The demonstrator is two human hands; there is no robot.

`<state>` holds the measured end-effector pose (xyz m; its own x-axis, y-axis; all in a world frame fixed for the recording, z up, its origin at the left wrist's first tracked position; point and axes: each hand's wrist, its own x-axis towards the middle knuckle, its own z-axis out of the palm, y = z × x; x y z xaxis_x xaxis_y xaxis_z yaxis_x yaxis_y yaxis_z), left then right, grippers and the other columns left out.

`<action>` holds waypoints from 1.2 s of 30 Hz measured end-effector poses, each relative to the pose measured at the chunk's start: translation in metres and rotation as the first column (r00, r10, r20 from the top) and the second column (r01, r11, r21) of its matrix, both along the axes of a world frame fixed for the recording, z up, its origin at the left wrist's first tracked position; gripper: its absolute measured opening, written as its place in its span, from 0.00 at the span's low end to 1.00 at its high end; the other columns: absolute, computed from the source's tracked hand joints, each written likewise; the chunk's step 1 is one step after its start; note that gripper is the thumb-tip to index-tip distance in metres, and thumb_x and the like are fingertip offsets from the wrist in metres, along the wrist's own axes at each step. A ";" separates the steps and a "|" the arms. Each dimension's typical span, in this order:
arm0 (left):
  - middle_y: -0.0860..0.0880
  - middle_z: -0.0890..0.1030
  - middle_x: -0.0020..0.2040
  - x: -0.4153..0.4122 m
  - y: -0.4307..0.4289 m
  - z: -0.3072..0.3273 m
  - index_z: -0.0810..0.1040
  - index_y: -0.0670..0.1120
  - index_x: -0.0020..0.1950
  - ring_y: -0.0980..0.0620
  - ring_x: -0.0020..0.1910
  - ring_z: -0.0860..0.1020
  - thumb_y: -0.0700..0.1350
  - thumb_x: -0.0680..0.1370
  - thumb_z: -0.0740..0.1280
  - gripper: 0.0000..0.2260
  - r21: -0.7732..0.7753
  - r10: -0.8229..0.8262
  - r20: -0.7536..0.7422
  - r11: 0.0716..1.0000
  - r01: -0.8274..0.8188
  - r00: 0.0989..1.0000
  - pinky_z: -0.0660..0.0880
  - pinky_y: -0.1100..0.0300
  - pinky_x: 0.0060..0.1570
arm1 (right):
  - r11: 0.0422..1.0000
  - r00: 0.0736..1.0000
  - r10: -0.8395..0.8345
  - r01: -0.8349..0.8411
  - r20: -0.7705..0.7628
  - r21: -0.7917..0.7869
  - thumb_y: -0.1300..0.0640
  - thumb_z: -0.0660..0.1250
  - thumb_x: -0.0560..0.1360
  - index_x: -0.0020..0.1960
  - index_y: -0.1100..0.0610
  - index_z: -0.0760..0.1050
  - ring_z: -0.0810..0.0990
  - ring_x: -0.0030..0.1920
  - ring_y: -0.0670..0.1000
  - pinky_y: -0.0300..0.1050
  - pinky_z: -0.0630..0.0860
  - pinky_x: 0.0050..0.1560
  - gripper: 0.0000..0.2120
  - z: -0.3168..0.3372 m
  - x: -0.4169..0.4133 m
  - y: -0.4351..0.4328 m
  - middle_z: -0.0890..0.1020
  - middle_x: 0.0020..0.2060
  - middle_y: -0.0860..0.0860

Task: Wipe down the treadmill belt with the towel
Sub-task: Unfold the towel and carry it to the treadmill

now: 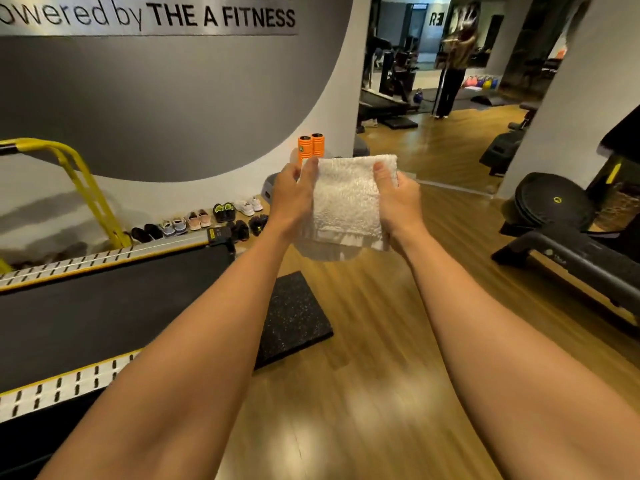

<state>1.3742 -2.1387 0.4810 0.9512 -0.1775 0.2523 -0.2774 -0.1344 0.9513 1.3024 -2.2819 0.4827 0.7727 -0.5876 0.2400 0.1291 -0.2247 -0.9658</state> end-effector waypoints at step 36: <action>0.51 0.70 0.35 0.524 0.058 -0.058 0.70 0.45 0.41 0.54 0.34 0.67 0.56 0.81 0.60 0.16 0.070 0.845 -0.054 0.535 -0.842 0.533 0.64 0.59 0.34 | 0.167 0.091 0.984 -0.765 -0.152 0.622 0.54 0.71 0.72 0.54 0.57 0.79 0.83 0.52 0.58 0.55 0.79 0.55 0.12 -0.046 0.657 0.045 0.85 0.50 0.56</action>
<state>1.8977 -2.0807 0.4230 0.6781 0.7106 0.1879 0.0489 -0.2987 0.9531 1.9591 -2.2367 0.4363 0.6731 0.6766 -0.2987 -0.4324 0.0323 -0.9011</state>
